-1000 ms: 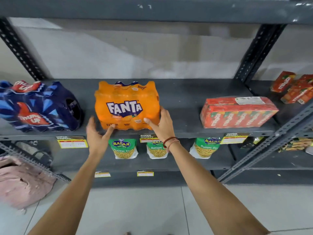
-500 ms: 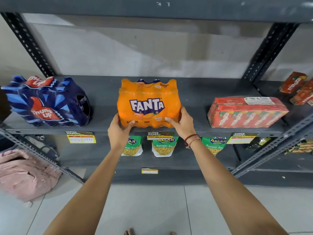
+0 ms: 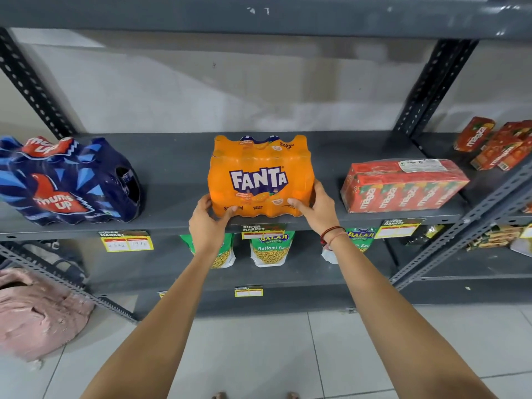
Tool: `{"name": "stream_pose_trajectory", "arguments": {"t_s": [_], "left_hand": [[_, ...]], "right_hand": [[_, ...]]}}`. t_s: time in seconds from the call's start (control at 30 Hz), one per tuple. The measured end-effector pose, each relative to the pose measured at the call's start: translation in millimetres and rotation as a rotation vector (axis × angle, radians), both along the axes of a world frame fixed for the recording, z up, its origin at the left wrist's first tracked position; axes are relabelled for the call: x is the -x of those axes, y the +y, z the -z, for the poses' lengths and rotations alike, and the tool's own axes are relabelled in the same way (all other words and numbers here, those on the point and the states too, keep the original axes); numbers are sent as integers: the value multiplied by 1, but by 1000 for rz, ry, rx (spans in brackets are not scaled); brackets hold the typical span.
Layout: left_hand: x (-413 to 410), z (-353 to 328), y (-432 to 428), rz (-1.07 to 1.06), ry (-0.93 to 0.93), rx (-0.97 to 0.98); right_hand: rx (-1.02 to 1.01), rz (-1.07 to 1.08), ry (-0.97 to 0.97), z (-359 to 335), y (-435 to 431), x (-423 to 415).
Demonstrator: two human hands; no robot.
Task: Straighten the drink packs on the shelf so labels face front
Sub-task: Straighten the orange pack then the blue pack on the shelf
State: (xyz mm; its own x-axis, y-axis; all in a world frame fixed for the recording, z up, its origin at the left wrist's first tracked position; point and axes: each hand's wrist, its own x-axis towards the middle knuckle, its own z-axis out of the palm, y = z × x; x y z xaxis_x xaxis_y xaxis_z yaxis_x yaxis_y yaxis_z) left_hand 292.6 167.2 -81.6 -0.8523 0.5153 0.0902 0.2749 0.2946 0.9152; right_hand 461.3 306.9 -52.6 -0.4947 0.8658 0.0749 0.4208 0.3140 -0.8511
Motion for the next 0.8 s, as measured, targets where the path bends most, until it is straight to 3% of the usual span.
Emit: {"name": "stream_pose_trajectory", "arguments": {"t_s": [0.17,0.27,0.33,0.53,0.63,0.8], "left_hand": [[16,-1,-17,87,-21,-28],[28,-2,-37,66,-16,-60],[42,-1,-56,10,-8,-90],[110,6,-126,-207,-15,-104],[139,2,-157,-303,18,-100],[197,1,-194,-434,-9,-168]], "right_hand": [[-82,157,94,7,-15,4],[-267,315,219,7,-38,11],[-415,311,264,-1,-58,27],[-593,41,374,-28,-118,117],[-461,-151,373,-25,-141,163],[-227,-398,103,-4,-163,228]]}}
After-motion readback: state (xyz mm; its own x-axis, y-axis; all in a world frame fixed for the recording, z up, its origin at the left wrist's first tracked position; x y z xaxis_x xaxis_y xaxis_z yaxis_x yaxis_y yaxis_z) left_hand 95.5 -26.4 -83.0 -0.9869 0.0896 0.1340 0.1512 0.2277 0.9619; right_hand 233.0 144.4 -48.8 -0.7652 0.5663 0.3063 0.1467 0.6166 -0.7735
